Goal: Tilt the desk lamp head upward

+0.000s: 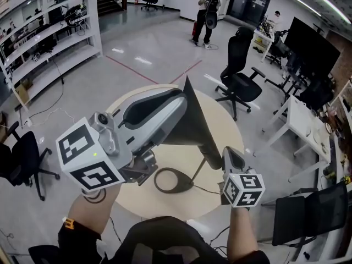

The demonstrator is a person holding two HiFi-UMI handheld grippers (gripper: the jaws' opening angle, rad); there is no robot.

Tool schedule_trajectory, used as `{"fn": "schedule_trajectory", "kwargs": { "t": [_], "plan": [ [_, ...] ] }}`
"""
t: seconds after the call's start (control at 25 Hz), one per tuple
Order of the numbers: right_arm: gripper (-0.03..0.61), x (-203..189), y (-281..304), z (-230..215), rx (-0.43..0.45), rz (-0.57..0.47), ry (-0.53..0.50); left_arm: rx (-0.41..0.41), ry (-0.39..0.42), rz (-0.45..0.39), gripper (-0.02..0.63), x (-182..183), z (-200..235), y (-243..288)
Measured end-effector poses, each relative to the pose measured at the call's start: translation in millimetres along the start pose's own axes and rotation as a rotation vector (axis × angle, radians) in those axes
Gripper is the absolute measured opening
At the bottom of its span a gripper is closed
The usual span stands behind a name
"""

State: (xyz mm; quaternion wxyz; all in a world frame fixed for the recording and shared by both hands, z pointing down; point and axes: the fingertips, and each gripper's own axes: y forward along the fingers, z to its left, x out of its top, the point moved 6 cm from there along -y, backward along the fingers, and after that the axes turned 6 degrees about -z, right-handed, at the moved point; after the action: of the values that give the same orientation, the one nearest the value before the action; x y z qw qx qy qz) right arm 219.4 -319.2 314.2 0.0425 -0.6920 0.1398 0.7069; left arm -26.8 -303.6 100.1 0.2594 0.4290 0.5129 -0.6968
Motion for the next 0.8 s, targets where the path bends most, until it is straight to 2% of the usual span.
{"fn": "schedule_trajectory", "kwargs": {
  "t": [0.12,0.28,0.44,0.68,0.8],
  "plan": [
    [0.014,0,3,0,-0.001,0.001,-0.004,0.003,0.008,-0.009,0.100,1,2,-3],
    [0.014,4,2,0,-0.034,-0.015,-0.019,0.026,0.062,-0.032,0.100,5,0,-10],
    [0.014,6,-11,8,-0.060,-0.044,-0.028,0.077,0.047,-0.063,0.100,-1,1,-35],
    [0.014,4,-30,24,-0.114,-0.078,-0.048,0.147,0.028,-0.051,0.100,-30,4,-75],
    [0.014,-3,-42,37,-0.138,-0.094,-0.043,0.190,0.034,-0.005,0.100,-52,6,-98]
  ]
}}
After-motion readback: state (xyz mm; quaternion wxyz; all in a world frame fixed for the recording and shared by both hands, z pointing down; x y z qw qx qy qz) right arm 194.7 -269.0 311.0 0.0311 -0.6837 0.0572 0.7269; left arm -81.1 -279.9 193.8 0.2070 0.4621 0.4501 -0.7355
